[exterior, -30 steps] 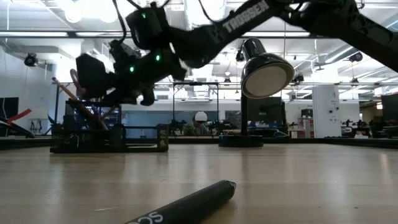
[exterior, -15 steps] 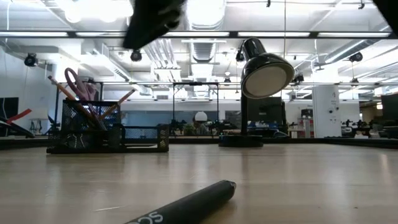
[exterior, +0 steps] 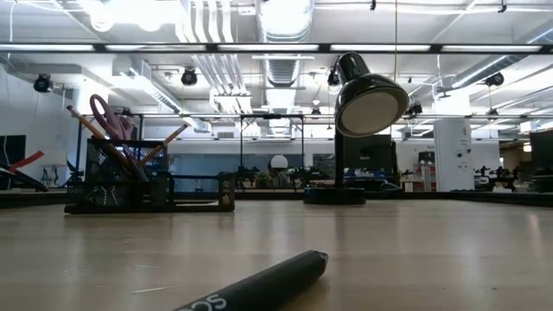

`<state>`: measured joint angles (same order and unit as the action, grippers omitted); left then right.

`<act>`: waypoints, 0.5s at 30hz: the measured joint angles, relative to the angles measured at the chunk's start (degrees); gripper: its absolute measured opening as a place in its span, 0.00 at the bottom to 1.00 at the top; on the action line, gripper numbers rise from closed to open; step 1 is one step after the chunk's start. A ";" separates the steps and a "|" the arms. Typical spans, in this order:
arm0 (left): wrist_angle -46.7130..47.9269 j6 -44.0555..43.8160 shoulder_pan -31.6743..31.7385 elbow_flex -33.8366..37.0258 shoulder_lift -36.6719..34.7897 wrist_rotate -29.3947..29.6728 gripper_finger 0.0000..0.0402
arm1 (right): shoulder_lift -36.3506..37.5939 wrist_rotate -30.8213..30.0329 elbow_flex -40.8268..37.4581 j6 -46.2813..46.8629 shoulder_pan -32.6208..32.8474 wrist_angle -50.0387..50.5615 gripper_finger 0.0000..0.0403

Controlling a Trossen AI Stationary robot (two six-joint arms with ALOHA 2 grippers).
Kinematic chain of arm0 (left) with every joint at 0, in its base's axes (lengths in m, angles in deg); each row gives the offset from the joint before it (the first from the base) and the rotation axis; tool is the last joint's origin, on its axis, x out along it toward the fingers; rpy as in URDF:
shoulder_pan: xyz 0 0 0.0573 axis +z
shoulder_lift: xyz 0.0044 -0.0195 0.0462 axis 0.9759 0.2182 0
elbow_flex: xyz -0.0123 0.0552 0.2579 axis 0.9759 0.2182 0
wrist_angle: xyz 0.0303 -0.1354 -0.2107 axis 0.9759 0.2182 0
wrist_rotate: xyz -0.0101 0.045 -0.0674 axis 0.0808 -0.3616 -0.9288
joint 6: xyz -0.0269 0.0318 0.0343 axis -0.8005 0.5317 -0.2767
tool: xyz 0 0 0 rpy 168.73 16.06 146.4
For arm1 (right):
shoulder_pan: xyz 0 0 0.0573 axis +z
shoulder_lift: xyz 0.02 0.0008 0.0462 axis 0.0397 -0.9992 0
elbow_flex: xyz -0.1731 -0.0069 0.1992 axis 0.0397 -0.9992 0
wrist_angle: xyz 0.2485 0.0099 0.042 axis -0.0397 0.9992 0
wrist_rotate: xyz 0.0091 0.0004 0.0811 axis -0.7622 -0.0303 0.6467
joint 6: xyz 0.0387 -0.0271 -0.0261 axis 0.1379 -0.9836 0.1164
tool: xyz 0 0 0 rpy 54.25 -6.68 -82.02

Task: Pick and place office supplies into organizer
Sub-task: Put the black pen into the black desk organizer

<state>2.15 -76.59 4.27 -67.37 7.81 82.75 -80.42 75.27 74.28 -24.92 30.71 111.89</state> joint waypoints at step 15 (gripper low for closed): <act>0.00 -0.04 0.00 0.02 0.02 -1.44 0.37 | -8.77 9.24 -1.69 2.11 -0.69 -17.81 0.60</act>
<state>2.15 -76.63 4.27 -67.34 7.83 81.31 -89.19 84.51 72.59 -22.82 30.02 94.08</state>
